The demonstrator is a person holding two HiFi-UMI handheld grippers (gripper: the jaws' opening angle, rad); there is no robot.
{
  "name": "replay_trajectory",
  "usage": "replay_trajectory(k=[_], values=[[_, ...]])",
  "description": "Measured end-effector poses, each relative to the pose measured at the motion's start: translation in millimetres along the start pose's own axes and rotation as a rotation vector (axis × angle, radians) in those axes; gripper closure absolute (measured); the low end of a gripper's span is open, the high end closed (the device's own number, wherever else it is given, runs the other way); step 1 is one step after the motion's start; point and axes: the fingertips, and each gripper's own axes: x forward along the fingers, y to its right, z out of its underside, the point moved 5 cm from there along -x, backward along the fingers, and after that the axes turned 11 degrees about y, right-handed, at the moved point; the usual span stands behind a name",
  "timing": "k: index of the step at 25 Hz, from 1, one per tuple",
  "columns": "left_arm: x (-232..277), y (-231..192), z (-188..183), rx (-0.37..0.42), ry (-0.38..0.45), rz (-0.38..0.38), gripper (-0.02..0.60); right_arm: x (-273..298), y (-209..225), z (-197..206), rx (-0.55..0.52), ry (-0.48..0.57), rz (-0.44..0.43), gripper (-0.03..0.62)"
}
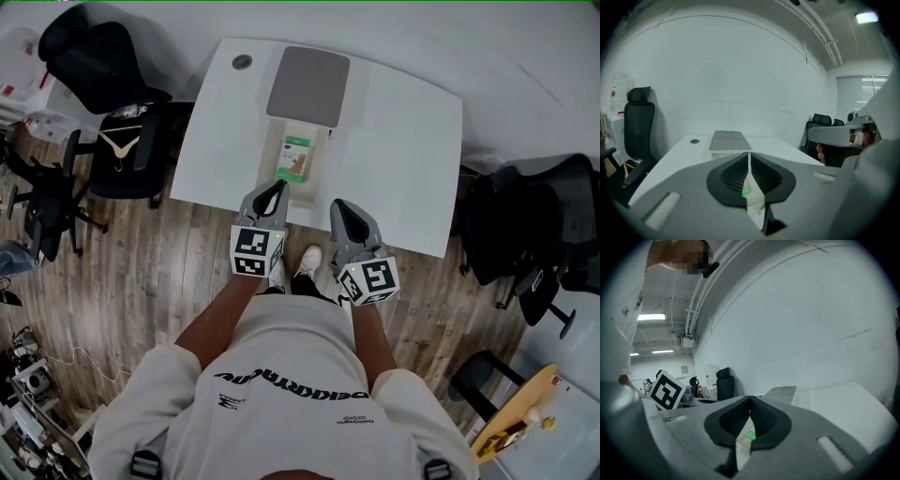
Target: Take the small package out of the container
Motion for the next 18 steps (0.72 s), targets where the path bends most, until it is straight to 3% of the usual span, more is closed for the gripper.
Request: replay_trajectory(k=[18], values=[[52.2,-16.7,43.7,-0.025,-0.182,-0.099,0.407,9.2,20.3,13.3,0.014,-0.042,-0.004,0.594]])
